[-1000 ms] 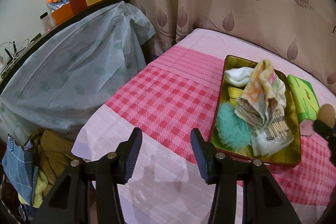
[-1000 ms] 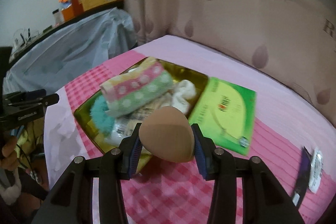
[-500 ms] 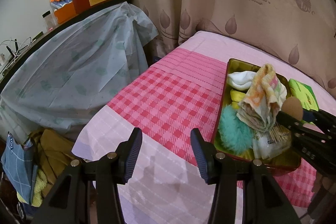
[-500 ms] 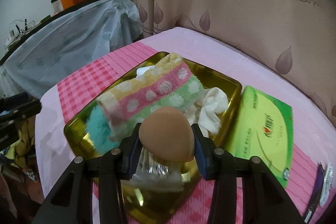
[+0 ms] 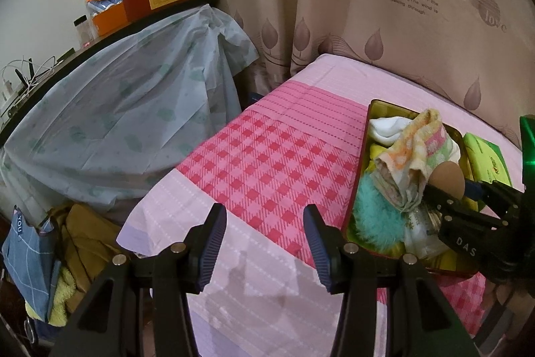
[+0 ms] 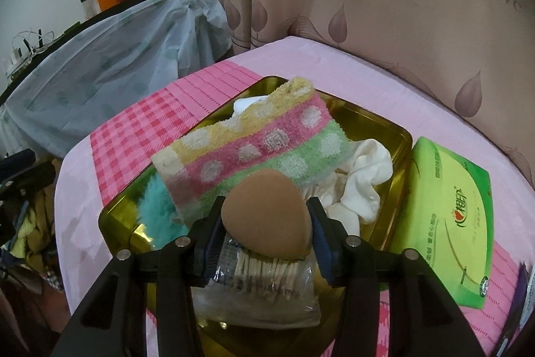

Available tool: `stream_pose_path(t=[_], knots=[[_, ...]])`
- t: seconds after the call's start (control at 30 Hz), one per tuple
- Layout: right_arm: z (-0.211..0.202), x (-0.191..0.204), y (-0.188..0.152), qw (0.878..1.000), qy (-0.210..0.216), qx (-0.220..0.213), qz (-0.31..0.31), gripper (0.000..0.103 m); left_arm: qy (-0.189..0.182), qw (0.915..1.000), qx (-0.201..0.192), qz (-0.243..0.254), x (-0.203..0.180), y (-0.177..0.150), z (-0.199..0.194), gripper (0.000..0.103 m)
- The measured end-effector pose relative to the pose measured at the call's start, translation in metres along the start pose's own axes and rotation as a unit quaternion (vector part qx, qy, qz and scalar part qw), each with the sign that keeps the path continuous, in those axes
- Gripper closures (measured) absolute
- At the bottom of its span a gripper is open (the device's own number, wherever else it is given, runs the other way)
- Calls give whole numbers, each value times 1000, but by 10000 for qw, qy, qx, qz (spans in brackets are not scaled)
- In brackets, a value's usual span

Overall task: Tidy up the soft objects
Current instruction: 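Lower the brown makeup sponge into the gold tin with the right gripper and release, then grasp the white sealant packet with the right gripper and lift it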

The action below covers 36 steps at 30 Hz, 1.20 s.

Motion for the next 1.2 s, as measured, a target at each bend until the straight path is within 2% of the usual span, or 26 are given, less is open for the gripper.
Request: stream_pose_path(t=[0.17,0.43,0.77,0.93,1.1,1.2], knots=[[-12,0,0,9999,10,-132,-44,31,6,10000,-17,13,0,1,-1,54],[-44,5,-3,9992,159,-373,-75,25,10,10000,-18,25,0,0,-2,54],[-91,-16,-39,9977,311,-576,186,21,39,10000,-2,53,-1,-1,-3,54],[-113,-63,-71,9963,58,-621,584,21,35,10000,31,83,-2,-2,-2,54],[-135,-139,-101,9898,-413,-660,1193,21,55,9999,23,122,-4,-3,-2,54],[-148,-190,-121,9812,-828,-677,1604,21,49,9999,27,149,-6,-4,-1,54]])
Point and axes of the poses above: each gripper's, at about its wrist camera, not at the fingertips, and z roughly the way its jaws point, x to its left, y to its top, the point moved 9 cm from there along z, roughly the way its jaws point, and after that the axes turned 7 degrees about x, right-handed, at the moved point
